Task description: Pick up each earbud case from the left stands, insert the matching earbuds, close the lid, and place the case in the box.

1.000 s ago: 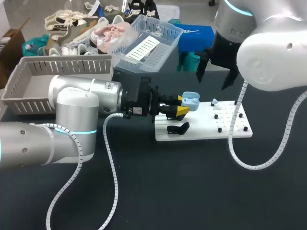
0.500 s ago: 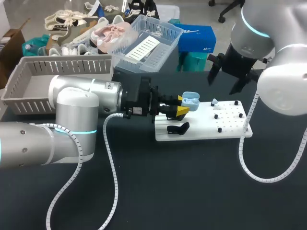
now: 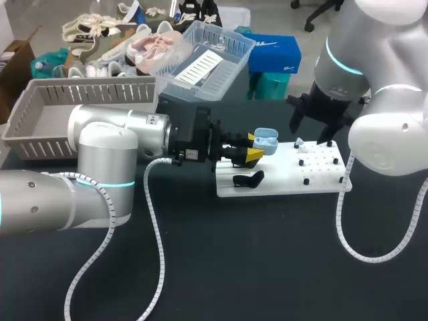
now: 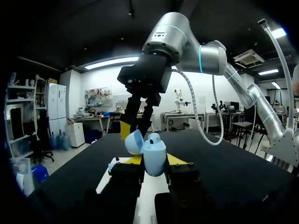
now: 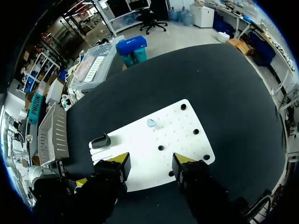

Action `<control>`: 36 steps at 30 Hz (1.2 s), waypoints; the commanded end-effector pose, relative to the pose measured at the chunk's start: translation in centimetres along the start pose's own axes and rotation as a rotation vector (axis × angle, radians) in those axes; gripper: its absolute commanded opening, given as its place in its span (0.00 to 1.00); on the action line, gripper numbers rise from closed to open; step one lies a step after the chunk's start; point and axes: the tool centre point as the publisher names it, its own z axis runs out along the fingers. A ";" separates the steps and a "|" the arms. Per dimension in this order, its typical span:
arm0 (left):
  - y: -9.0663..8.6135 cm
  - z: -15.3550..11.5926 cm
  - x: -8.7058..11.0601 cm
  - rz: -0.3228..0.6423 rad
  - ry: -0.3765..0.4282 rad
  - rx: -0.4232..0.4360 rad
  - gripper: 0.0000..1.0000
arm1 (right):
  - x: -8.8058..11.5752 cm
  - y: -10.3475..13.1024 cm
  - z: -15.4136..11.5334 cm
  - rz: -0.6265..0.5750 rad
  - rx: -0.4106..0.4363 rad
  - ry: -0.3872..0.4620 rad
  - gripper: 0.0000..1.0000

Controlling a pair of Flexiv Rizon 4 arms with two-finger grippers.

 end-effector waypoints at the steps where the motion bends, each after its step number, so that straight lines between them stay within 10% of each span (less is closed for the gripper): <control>1: -0.1 0.0 0.0 0.001 -0.001 -0.002 0.00 | -1.0 0.7 2.2 -0.022 0.009 0.035 0.48; 36: -0.1 0.0 0.0 0.001 -0.001 -0.002 0.00 | -2.5 -0.2 7.9 -0.091 0.049 0.063 0.33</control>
